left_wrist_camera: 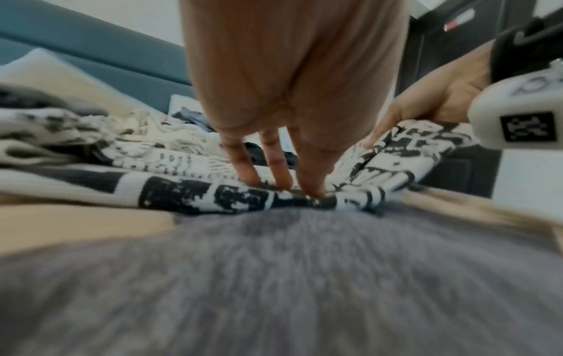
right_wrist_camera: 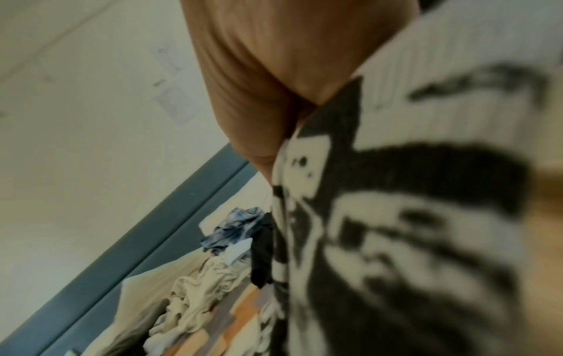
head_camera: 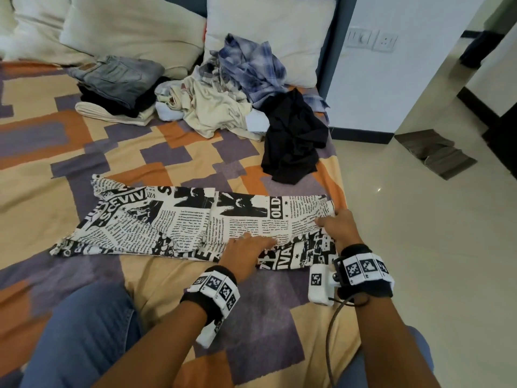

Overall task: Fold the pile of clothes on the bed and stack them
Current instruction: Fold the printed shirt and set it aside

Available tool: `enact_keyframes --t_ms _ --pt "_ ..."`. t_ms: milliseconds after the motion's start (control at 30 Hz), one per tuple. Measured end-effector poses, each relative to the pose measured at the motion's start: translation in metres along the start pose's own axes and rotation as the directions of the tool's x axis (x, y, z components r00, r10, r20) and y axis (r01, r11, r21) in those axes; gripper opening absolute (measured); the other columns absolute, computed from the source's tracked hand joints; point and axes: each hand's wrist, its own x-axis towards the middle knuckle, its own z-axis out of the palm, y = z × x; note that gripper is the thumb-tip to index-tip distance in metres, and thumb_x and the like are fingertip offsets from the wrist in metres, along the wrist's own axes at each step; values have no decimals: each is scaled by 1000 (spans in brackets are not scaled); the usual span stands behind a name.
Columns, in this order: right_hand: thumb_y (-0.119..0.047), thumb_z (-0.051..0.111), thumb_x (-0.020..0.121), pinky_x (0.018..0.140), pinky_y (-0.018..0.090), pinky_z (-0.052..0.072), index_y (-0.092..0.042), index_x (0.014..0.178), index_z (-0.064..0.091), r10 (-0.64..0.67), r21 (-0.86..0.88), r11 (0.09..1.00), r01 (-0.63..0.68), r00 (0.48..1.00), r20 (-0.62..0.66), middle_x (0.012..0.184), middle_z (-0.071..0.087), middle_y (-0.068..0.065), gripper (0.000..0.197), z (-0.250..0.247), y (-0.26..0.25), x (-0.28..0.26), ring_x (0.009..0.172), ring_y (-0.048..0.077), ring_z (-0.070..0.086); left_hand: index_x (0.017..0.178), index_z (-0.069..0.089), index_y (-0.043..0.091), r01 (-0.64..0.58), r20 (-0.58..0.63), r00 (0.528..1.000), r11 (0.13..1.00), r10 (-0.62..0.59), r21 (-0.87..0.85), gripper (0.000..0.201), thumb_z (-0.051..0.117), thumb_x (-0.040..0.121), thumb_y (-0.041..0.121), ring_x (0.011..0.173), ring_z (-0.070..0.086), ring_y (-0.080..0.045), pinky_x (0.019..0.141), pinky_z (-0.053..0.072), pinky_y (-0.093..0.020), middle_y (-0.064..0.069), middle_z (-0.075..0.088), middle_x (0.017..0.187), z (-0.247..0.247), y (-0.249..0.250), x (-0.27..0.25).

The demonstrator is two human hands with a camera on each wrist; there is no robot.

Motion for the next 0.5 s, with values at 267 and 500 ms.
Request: enact_keyframes --t_ms 267,500 --pt "-9 48 95 82 48 54 -15 122 56 -472 -357 783 509 861 192 99 64 11 29 93 -50 -72 91 30 62 110 63 5 155 116 786 11 -607 -988 32 49 101 32 56 60 -20 47 50 -27 -12 72 85 -59 -49 -7" --pt "-6 51 98 92 39 50 -17 95 70 -283 -9 951 310 878 386 98 68 -6 22 126 -19 -89 98 18 63 92 69 10 423 231 755 186 -614 -887 50 68 80 58 69 64 -18 64 51 -32 -5 70 83 -54 -86 -10"
